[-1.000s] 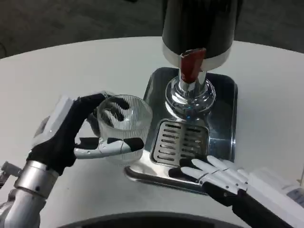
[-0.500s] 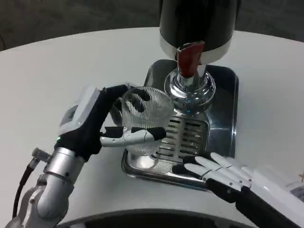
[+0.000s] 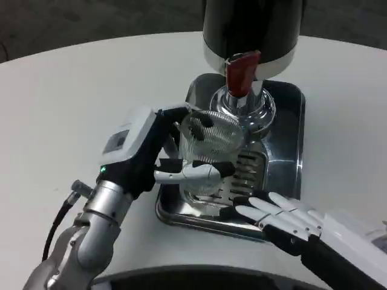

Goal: Grasp the cup under the faucet to collect the drink, then remove the cup.

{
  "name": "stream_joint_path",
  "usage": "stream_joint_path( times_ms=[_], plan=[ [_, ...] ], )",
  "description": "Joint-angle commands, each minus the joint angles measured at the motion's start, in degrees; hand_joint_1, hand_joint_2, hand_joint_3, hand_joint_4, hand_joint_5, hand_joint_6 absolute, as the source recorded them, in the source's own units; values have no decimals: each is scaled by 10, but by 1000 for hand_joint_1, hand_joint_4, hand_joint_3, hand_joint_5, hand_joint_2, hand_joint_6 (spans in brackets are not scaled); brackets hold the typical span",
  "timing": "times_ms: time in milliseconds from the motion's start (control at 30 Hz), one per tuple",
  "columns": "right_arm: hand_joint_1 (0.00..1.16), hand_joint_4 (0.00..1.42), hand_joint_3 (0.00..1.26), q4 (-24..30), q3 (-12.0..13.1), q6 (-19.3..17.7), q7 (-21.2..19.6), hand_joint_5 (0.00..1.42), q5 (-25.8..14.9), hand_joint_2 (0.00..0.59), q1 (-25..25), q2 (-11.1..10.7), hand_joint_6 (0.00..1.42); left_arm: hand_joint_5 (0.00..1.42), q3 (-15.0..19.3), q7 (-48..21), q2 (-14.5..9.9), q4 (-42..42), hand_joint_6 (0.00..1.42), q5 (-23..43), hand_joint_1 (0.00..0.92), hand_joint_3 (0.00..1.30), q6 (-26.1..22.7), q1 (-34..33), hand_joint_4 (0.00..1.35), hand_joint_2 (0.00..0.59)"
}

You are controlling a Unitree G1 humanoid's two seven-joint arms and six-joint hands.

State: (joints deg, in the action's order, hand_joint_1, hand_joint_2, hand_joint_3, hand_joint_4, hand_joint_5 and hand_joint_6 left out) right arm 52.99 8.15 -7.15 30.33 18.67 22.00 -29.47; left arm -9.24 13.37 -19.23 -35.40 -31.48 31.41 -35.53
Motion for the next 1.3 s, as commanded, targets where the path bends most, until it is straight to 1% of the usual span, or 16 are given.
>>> stream_joint_path(
  times_ms=[33,133,267,567,767,967,1133,1300],
  plan=[
    [658,62,134,13,1,1,-4,0,-3,559,8,5,0,1109,-21,15,1,-15,927,-13,411,744,9,-15,888,130],
    [658,62,134,14,4,2,-4,0,-5,559,9,5,0,1105,-33,13,0,-14,908,-20,410,744,-5,-18,880,138],
    [658,62,134,14,7,4,-5,0,-9,559,10,6,0,1080,-48,-8,-1,-10,868,-20,409,743,-30,-23,868,152],
    [658,62,134,14,14,4,-7,0,-14,558,13,8,0,1050,-59,-32,-8,15,800,-13,417,728,-72,-10,855,171],
    [647,62,134,12,17,2,-9,0,-17,562,15,9,0,1037,-59,-45,-16,27,786,-5,431,725,-71,2,830,181],
    [638,62,134,12,18,2,-11,0,-20,563,14,10,0,1024,-57,-46,-21,35,797,-4,468,701,-69,10,803,159],
    [630,69,140,13,19,2,-11,0,-22,564,15,13,0,977,-53,-47,-25,39,789,2,516,614,-68,16,723,139],
    [625,72,143,13,18,3,-10,0,-23,564,14,14,0,939,-56,-45,-29,43,773,2,532,583,-70,19,685,128]
  ],
)
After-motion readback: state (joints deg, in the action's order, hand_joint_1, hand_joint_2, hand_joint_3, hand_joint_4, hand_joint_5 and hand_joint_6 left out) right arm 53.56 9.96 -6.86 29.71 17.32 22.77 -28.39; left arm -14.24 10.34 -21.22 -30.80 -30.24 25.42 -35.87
